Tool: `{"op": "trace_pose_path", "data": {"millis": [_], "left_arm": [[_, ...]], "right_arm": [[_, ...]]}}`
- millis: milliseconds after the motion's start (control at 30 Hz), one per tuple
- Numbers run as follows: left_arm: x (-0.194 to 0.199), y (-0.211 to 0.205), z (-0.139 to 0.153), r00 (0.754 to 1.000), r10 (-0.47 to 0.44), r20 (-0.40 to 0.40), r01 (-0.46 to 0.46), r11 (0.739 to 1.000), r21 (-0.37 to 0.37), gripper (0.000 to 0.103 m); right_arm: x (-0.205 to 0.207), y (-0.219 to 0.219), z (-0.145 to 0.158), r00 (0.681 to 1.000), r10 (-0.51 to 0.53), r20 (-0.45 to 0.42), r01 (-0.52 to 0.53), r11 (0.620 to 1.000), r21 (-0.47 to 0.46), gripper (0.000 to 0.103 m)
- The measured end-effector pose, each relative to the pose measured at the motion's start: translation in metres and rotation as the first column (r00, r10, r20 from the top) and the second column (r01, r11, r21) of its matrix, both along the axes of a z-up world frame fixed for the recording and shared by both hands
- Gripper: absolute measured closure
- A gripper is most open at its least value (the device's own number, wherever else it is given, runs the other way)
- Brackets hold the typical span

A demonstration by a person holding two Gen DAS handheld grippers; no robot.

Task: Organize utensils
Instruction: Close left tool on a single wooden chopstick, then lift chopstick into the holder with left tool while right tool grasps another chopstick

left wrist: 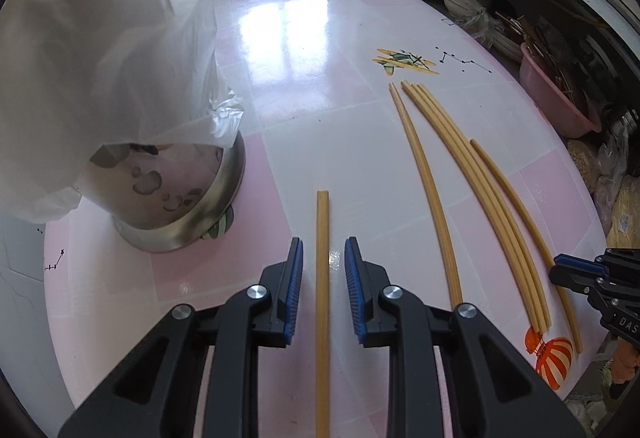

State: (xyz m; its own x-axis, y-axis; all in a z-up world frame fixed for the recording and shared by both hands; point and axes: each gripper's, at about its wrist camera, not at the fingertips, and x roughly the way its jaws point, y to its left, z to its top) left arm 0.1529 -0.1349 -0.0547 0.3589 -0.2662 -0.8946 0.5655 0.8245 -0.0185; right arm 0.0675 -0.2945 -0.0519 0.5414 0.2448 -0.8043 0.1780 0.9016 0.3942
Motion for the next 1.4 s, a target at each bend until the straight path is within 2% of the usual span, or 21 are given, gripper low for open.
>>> {"op": "trace_pose_path", "data": {"millis": [133,267,300,467,633,700,800,1133,1400], "left_arm": [[0.004,-0.003,-0.004,1.000,0.006,0.006,-0.006,1.000,0.019,0.085],[0.001,-0.003,-0.004,0.999,0.011,0.035,-0.012,0.999,0.045,0.097],[0.002,-0.002,-0.004,0.999,0.014,0.033,-0.016,0.999,0.041,0.097],[0.002,0.006,-0.001,0.999,0.046,0.025,-0.046,0.999,0.004,0.097],[-0.008,0.022,0.018,0.994,0.081,0.075,-0.077,0.995,-0.055,0.097],[-0.013,0.031,0.027,0.990,0.099,0.096,-0.091,0.992,-0.087,0.097],[-0.023,0.048,0.038,0.983,0.128,0.128,-0.112,0.986,-0.125,0.097],[-0.039,0.092,0.055,0.968,0.204,0.145,-0.168,0.959,-0.228,0.097],[-0.042,0.120,0.060,0.959,0.245,0.144,-0.198,0.940,-0.278,0.097]], "right_arm": [[-0.001,0.000,0.000,1.000,-0.002,0.003,0.002,1.000,0.006,0.099],[-0.002,-0.001,0.000,1.000,-0.002,0.003,0.002,1.000,0.007,0.099],[-0.002,-0.001,0.000,1.000,-0.004,0.003,0.004,1.000,0.008,0.099],[-0.001,-0.001,0.000,1.000,-0.008,0.002,0.008,1.000,0.013,0.099],[0.004,0.001,0.003,1.000,0.005,-0.011,-0.005,1.000,-0.009,0.099],[0.007,0.002,0.006,1.000,0.006,-0.015,-0.006,1.000,-0.024,0.095],[0.014,0.000,0.013,1.000,0.004,-0.012,-0.005,0.999,-0.052,0.094],[0.063,0.007,0.026,0.999,0.045,-0.003,-0.045,0.987,-0.156,0.092],[0.091,0.019,0.019,0.996,0.072,-0.049,-0.082,0.970,-0.228,0.092]]}}
